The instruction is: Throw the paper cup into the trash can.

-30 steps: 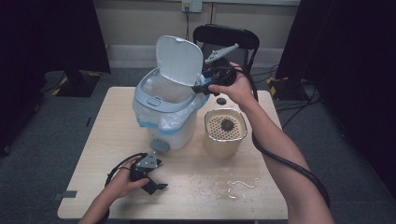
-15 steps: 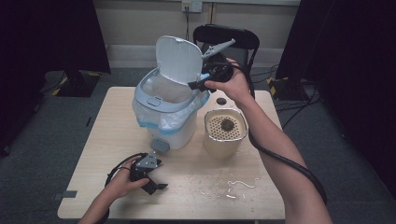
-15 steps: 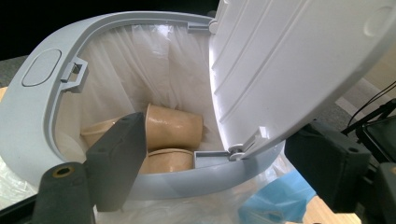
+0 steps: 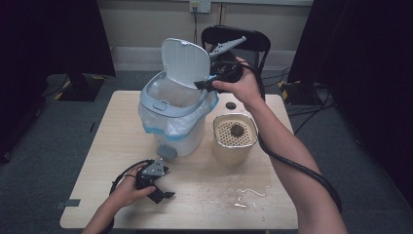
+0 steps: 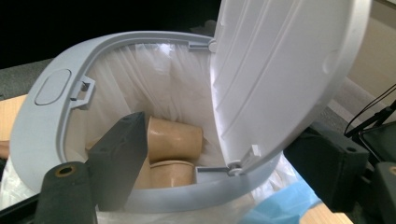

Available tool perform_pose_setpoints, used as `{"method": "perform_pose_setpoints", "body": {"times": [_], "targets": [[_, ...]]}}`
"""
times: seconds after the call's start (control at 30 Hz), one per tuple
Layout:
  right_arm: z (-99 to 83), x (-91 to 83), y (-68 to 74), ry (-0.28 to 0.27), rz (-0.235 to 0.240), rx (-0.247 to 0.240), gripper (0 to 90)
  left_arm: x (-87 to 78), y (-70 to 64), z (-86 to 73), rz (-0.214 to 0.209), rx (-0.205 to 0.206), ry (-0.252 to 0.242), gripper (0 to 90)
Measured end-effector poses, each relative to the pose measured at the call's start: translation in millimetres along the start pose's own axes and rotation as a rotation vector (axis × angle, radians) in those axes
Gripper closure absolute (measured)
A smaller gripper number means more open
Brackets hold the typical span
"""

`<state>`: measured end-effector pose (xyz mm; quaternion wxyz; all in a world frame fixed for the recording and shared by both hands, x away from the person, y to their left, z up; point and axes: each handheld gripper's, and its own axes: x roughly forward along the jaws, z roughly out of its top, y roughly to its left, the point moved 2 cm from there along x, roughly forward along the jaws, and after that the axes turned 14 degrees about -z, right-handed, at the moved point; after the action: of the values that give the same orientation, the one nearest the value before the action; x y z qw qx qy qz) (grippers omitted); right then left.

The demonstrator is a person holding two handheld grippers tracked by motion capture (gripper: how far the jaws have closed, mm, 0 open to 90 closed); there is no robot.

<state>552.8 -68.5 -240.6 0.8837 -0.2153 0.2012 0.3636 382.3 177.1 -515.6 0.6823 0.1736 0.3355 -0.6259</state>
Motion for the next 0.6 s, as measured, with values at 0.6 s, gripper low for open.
{"method": "perform_pose_setpoints", "body": {"times": [0.6], "targets": [[6.5, -8.8, 19.1, -0.030, 0.047, -0.042, 17.5, 0.8, 0.0, 0.5, -0.003, 0.005, 0.000, 0.9]]}}
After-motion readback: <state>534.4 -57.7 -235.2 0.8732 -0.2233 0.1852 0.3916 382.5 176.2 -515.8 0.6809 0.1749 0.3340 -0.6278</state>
